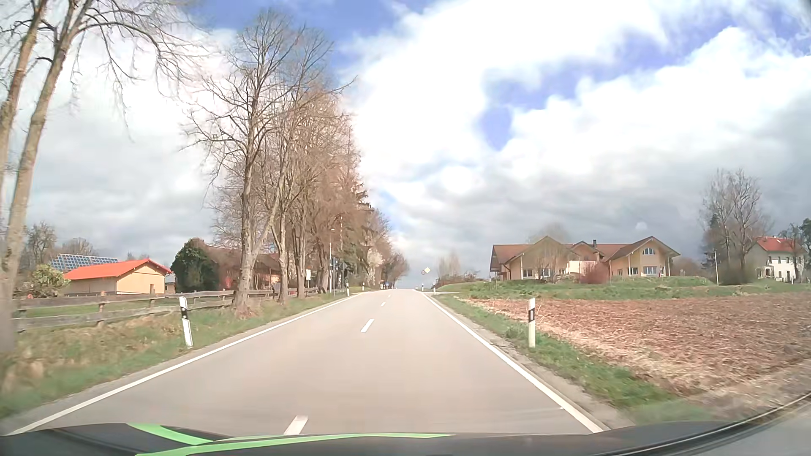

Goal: Follow the waypoints while adhering to traffic rules and regulations

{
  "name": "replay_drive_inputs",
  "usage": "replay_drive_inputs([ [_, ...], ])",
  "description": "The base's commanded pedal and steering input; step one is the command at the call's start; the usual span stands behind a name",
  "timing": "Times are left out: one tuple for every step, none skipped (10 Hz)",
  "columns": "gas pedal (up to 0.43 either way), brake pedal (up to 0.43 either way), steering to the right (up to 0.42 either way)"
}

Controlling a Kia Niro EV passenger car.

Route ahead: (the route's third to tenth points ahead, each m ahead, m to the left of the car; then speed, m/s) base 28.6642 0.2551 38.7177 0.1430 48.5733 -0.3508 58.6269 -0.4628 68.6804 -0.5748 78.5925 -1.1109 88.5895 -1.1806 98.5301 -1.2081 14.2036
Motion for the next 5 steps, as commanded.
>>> replay_drive_inputs([
  [0.35, 0.0, -0.002],
  [0.35, 0.0, -0.002],
  [0.35, 0.0, -0.002],
  [0.35, 0.0, -0.003],
  [0.35, 0.0, -0.002],
])
